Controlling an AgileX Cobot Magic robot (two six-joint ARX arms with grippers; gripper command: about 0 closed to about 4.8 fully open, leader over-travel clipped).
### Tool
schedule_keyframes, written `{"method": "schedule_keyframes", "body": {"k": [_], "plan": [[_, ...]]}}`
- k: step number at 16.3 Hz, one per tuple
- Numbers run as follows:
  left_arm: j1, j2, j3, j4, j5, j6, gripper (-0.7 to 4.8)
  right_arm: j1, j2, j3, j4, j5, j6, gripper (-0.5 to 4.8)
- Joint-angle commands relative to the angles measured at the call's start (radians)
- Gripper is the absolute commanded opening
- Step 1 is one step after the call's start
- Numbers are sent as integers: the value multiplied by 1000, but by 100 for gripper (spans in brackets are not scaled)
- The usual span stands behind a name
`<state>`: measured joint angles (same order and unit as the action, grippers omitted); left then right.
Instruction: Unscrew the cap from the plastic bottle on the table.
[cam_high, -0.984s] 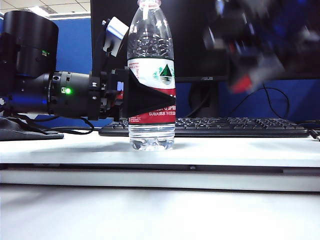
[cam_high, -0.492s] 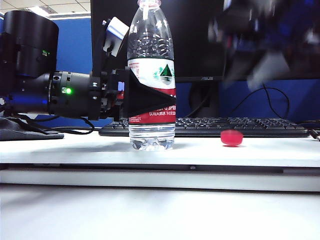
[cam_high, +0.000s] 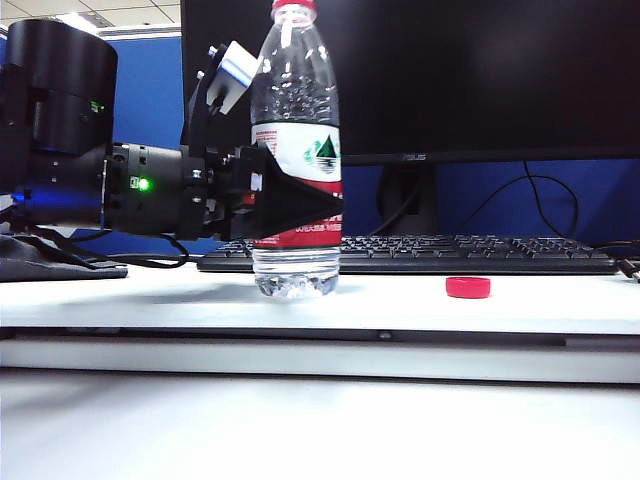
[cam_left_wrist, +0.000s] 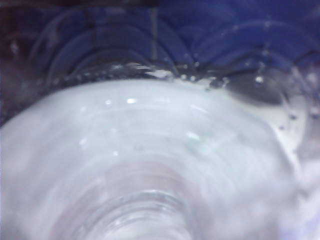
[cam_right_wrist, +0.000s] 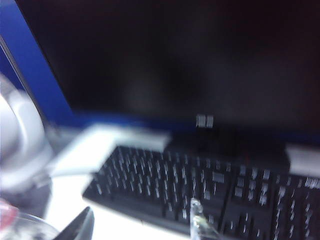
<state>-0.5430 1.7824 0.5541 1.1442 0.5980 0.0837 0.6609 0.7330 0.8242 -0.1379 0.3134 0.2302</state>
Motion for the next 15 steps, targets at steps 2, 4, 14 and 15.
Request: {"method": "schedule_keyframes", "body": {"k": [2, 4, 14, 15], "plan": [[2, 8, -8, -74, -28, 18, 278, 0, -95, 2, -76, 9, -2, 253], [2, 8, -8, -74, -47, 18, 289, 0, -105, 2, -113, 9, -2, 253], [2, 8, -8, -69, -153, 17, 408, 0, -113, 2, -143, 1, 5, 252], [2, 8, -8, -64, -153, 17, 408, 0, -112, 2, -146, 1, 5, 252]]}}
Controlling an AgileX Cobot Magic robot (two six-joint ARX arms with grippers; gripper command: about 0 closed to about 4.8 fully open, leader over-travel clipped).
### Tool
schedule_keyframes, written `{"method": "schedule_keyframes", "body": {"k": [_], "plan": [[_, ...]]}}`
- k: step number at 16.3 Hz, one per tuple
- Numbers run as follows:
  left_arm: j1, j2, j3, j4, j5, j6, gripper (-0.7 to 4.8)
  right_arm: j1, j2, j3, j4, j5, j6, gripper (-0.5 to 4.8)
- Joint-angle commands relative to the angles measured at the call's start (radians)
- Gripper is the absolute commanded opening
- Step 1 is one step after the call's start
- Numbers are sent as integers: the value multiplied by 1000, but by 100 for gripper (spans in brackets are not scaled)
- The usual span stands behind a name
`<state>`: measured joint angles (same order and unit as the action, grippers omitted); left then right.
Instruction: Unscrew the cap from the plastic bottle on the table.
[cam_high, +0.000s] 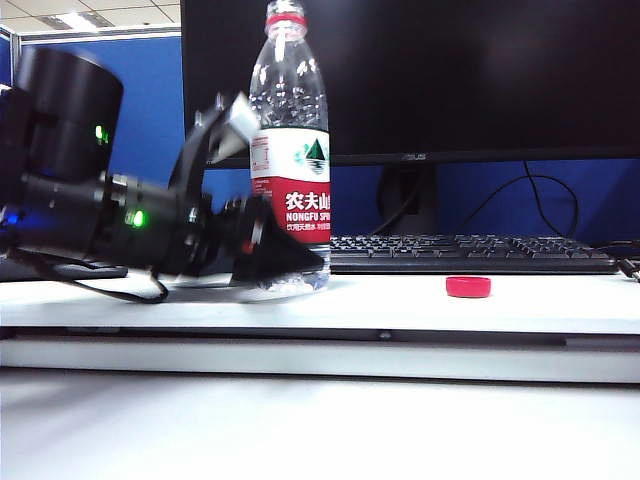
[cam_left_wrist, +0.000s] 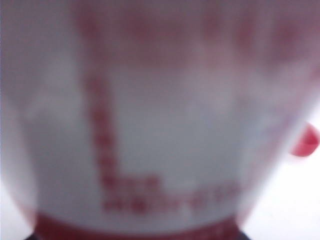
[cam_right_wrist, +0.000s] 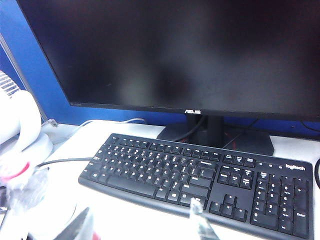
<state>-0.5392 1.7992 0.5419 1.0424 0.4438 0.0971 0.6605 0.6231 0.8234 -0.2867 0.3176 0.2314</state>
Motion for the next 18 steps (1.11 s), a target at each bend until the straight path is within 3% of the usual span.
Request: {"method": "schedule_keyframes", "body": {"k": [1, 3, 6, 13, 15, 18], "plan": [[-2, -9, 4, 44, 2, 3, 409, 1, -2, 3, 2, -3, 4, 252], [-2, -9, 4, 45, 2, -1, 479, 1, -2, 3, 2, -3, 4, 252], [-2, -9, 4, 61, 7, -16, 479, 1, -2, 3, 2, -3, 5, 252], [-2, -11, 4, 302, 30, -152, 479, 1, -2, 2, -1, -6, 5, 252], [-2, -12, 4, 389, 27, -161, 479, 1, -2, 2, -2, -6, 5, 252], [0, -70, 6, 410, -2, -161, 479, 1, -1, 2, -2, -6, 5, 252]]}}
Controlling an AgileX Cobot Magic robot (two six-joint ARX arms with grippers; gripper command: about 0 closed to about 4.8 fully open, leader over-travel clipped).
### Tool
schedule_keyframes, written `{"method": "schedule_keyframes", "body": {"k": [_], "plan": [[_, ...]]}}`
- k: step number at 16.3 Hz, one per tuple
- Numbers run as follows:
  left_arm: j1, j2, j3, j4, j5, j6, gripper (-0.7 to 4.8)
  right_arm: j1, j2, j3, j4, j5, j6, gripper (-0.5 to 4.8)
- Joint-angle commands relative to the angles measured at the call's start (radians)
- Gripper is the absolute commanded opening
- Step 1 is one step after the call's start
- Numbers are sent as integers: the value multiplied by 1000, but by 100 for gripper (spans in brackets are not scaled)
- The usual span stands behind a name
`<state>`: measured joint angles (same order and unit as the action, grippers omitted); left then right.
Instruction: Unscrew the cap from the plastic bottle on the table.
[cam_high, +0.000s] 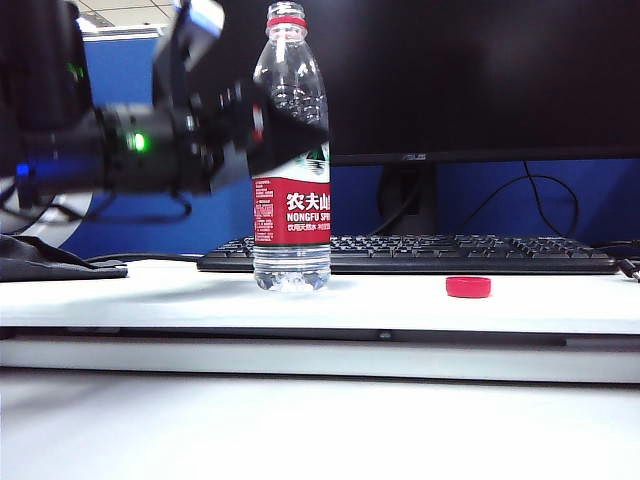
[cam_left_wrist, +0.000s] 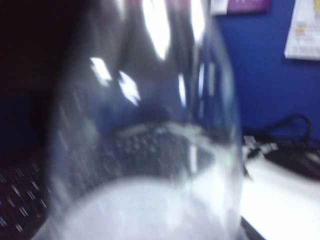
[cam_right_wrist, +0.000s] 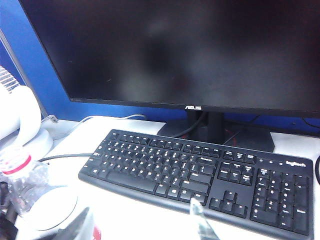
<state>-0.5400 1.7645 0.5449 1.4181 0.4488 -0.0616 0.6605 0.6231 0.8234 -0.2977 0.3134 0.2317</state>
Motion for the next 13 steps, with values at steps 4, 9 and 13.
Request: {"method": "schedule_keyframes", "body": {"k": [4, 9, 13], "plan": [[0, -174, 16, 35, 0, -3, 479, 1, 1, 2, 10, -4, 12, 252], [0, -391, 110, 34, -47, 2, 479, 2, 0, 2, 11, -29, 29, 252], [91, -770, 113, -429, -163, 36, -5, 1, -2, 2, 56, -29, 27, 251]]}}
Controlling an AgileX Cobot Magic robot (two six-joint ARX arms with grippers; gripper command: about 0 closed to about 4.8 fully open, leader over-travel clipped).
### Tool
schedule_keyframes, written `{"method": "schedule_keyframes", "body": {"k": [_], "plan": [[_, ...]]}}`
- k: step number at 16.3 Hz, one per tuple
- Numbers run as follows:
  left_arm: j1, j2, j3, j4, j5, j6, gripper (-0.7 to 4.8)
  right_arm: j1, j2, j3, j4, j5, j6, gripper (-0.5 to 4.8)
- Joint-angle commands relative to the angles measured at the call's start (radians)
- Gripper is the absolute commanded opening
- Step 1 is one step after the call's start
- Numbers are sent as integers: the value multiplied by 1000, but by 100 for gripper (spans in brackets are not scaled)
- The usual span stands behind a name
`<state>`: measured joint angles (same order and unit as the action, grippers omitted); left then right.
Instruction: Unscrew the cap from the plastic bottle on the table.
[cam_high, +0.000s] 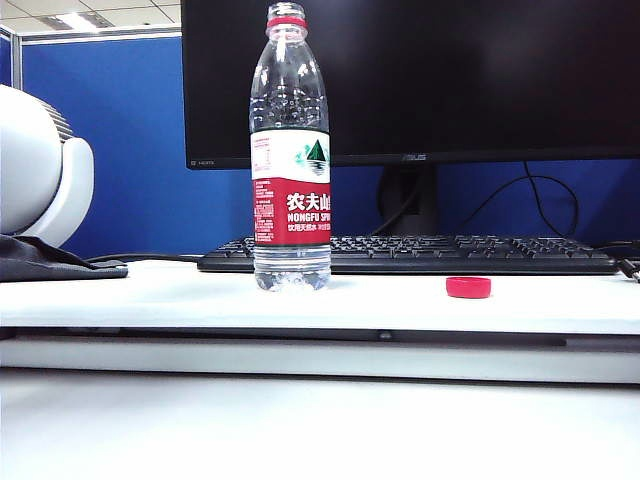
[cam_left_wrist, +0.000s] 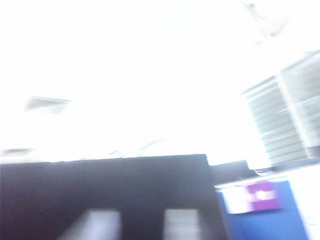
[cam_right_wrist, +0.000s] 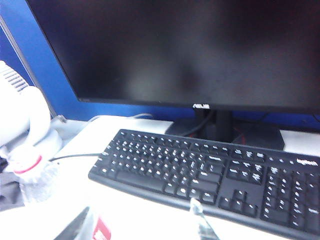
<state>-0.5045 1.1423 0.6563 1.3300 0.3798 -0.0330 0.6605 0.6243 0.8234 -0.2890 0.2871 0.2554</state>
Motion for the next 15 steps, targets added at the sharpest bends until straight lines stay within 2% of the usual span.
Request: {"method": "schedule_keyframes", "body": {"k": [1, 2, 3, 4, 5, 6, 7, 9, 10, 12, 14, 15], "plan": [[82, -294, 1, -624, -180, 8, -5, 1, -9, 2, 55, -14, 1, 209], [88, -402, 0, -822, -234, 21, -5, 1, -20, 2, 57, -29, -3, 191], [88, -488, -6, -960, -259, 25, -5, 1, -28, 2, 53, -40, -4, 189], [86, -602, -34, -1124, -256, 11, -5, 1, -39, 2, 31, -52, -4, 162], [85, -676, -56, -1228, -262, -30, -5, 1, -45, 2, 6, -70, -5, 111], [85, -779, -83, -1355, -299, -112, -5, 1, -53, 1, -37, -138, -10, -10], [85, -922, -117, -1469, -314, -169, -5, 1, -68, 0, -111, -233, -38, -1], [85, -1078, -149, -1562, -294, -214, -5, 2, -116, -26, -153, -319, -58, -1], [84, -1140, -143, -1646, -216, -229, -5, 2, -190, -74, -147, -343, -58, -1], [86, -1138, -143, -1699, -74, -280, -5, 9, -333, -166, -101, -370, -57, -1], [86, -1139, -170, -1716, -79, -196, -5, 8, -497, -269, -88, -310, -69, -1], [87, -1139, -211, -1679, -125, -168, -5, 7, -560, -339, -56, -287, -69, -1]]}}
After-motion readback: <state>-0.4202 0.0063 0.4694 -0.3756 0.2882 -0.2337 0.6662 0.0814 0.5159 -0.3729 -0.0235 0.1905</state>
